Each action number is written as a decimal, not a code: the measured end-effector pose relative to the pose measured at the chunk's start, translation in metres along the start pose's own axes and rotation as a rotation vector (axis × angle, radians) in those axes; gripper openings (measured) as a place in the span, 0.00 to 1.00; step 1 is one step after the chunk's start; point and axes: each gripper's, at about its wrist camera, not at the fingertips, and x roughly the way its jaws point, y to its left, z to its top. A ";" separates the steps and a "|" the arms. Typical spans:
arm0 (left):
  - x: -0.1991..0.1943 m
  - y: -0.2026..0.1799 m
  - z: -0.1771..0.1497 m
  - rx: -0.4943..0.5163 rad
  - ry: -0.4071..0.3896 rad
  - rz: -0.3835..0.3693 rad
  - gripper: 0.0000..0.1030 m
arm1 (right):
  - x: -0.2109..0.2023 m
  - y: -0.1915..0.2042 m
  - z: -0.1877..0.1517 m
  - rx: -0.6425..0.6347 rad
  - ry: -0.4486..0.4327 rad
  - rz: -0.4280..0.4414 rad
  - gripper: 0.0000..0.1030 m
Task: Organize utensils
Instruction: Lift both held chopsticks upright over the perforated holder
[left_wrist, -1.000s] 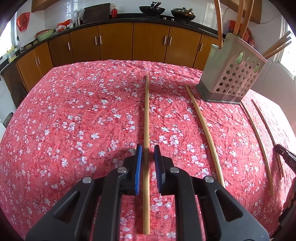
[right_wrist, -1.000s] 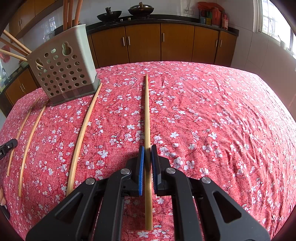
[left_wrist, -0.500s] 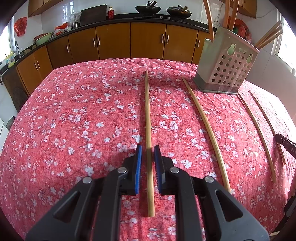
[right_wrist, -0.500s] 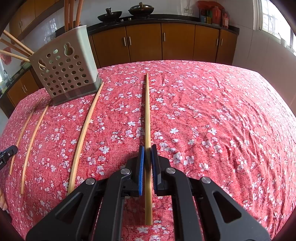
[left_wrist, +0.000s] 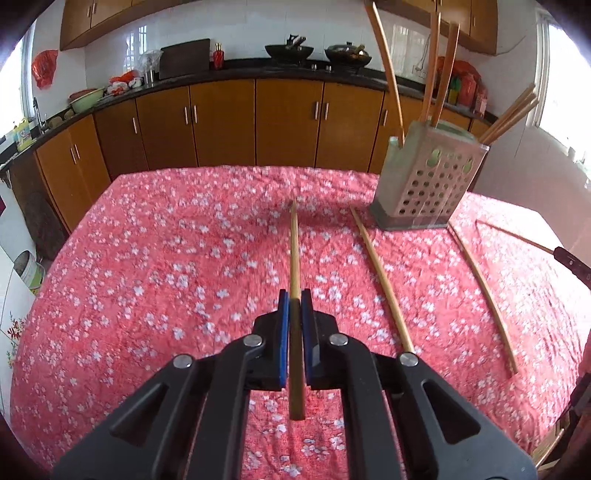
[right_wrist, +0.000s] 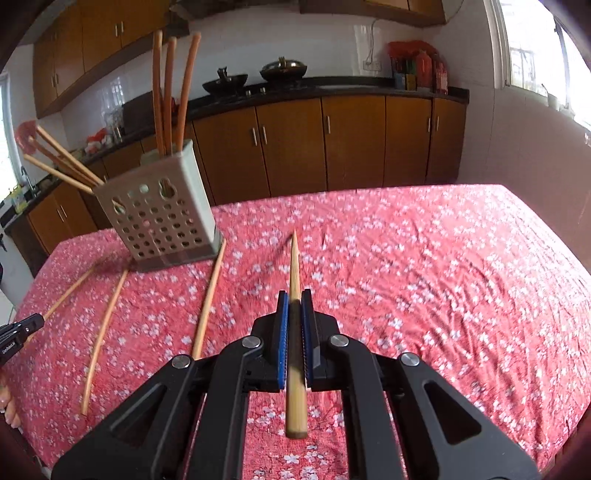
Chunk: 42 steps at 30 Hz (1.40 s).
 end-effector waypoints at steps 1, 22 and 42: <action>-0.008 0.000 0.005 -0.007 -0.023 -0.011 0.08 | -0.006 -0.001 0.006 0.001 -0.024 0.003 0.08; -0.107 -0.027 0.069 -0.010 -0.303 -0.142 0.07 | -0.066 0.016 0.065 0.056 -0.225 0.137 0.07; -0.117 -0.100 0.172 0.000 -0.530 -0.166 0.07 | -0.070 0.078 0.150 -0.019 -0.392 0.270 0.08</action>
